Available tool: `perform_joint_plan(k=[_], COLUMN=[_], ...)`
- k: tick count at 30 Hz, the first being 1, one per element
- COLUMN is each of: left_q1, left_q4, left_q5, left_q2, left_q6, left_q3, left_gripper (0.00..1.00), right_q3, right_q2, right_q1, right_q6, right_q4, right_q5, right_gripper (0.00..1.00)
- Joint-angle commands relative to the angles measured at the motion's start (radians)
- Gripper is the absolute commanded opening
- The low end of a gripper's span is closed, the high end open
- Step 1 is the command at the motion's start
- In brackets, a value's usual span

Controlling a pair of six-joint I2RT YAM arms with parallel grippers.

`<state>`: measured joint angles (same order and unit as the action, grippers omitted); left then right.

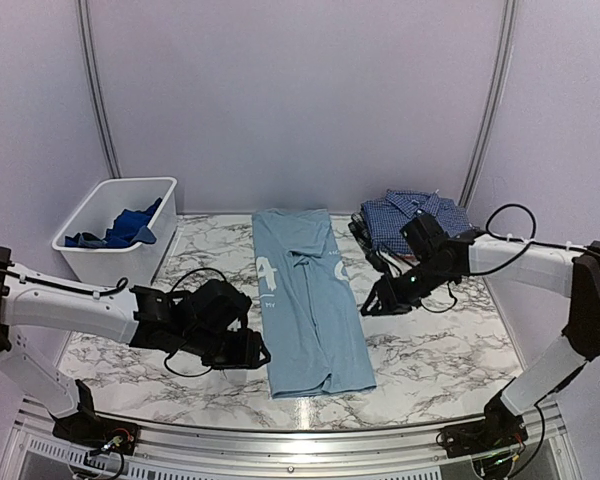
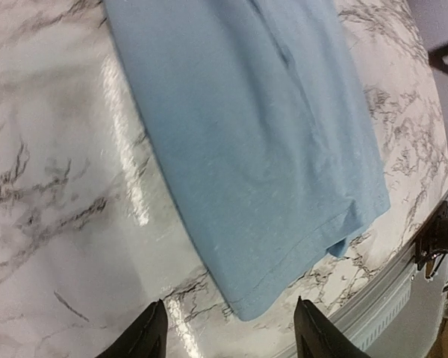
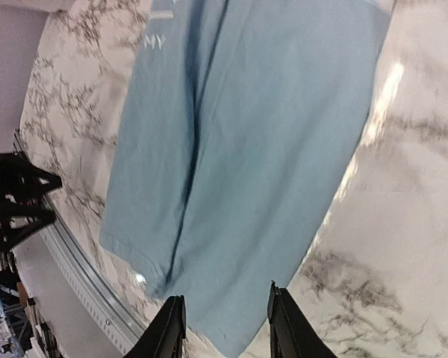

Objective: Fold and stack the mixed laundry pile
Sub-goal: Rotate the rectangle-folded T-shirt at the center of the board, then smooth out the rectangle-folded T-shirt at the center of the board.

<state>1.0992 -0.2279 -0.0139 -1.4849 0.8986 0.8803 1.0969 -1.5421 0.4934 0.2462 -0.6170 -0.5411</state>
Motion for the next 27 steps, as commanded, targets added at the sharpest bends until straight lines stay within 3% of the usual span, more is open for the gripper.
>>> perform_joint_plan(k=[1,8,15,21,27], left_q1=[0.039,0.151,0.17,0.192,0.192], left_q4=[0.134,0.192,0.194,0.076,0.008], left_q5=[0.009,-0.007,-0.034,-0.062,-0.071], left_q2=[0.03,-0.077,-0.137,-0.226,-0.264], left_q6=[0.174,0.242,0.256,0.203,0.232], left_q3=[-0.09,-0.081,-0.053,0.066,0.103], left_gripper=[0.56,0.53,0.52,0.48,0.35], right_q3=[-0.197,-0.394,-0.486,-0.5,-0.502], right_q2=[0.118,0.208,0.197,0.172,0.125], right_q1=[0.032,0.055,0.071,0.085,0.089], right_q6=[0.083,0.16,0.208,0.21,0.195], right_q4=[0.012,0.081,0.17,0.19,0.199], right_q5=[-0.007,-0.031,-0.056,-0.049,-0.048], right_gripper=[0.34,0.35,0.35,0.36,0.36])
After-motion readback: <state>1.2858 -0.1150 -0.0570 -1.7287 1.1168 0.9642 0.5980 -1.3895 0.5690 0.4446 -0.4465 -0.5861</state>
